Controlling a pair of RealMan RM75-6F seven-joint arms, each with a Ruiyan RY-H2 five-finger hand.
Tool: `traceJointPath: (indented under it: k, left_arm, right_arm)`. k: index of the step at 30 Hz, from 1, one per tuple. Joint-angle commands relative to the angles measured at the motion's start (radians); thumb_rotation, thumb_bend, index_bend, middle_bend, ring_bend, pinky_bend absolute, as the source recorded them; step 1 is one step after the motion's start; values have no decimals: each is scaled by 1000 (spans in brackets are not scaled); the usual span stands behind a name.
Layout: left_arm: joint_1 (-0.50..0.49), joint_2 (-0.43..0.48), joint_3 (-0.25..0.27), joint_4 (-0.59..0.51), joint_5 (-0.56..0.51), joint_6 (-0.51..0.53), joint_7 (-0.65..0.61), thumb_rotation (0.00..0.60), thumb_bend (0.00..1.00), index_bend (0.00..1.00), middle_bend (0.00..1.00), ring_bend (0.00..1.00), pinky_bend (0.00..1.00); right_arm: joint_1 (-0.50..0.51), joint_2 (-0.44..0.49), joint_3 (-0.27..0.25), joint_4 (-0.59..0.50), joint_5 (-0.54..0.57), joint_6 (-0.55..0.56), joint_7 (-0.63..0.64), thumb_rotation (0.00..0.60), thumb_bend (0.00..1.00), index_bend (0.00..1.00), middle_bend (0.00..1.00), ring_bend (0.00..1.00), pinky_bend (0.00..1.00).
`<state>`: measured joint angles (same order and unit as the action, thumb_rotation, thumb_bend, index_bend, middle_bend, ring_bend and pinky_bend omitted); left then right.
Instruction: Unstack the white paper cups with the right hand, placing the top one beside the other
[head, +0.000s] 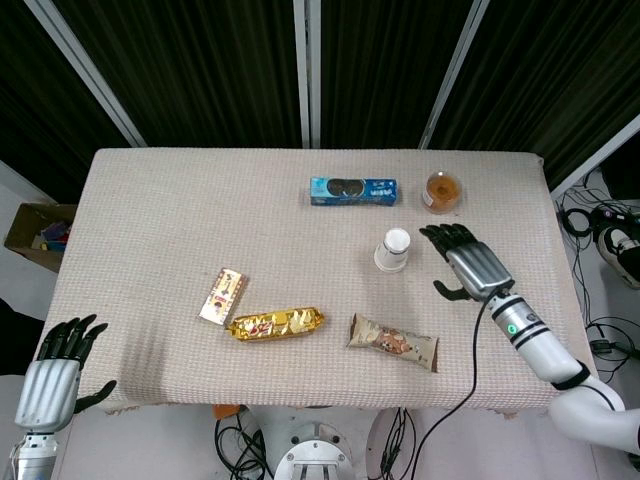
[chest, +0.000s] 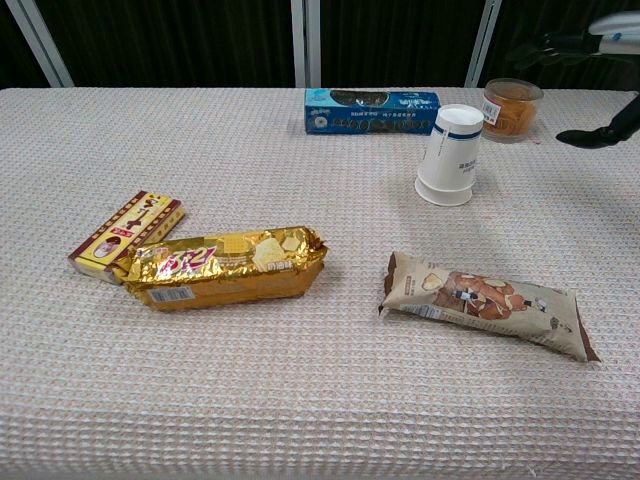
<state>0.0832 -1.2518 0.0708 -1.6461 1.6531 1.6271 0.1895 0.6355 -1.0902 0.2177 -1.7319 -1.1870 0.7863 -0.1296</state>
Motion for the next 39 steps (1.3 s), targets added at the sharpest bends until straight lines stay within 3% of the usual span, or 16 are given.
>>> traceJointPath:
  k: [1, 9, 16, 39]
  left_arm:
    - [0, -4, 0, 6, -5, -5, -6, 600, 131, 193, 101, 86, 125]
    - [5, -14, 0, 29, -18, -10, -30, 600, 131, 193, 101, 85, 125]
    - [1, -19, -1, 39, -21, -20, -35, 600, 131, 193, 101, 86, 125]
    - [2, -25, -3, 57, -36, -31, -52, 600, 130, 193, 101, 86, 125]
  right_arm:
    - [154, -38, 20, 35, 238, -112, -177, 600, 299, 0, 69, 0, 0]
    - [331, -106, -57, 89, 562, -116, -357, 600, 309, 9, 67, 0, 0]
    - [432, -146, -111, 109, 709, -102, -419, 600, 357, 75, 68, 0, 0]
    - [509, -160, -157, 121, 777, -45, -407, 600, 379, 242, 144, 0, 0]
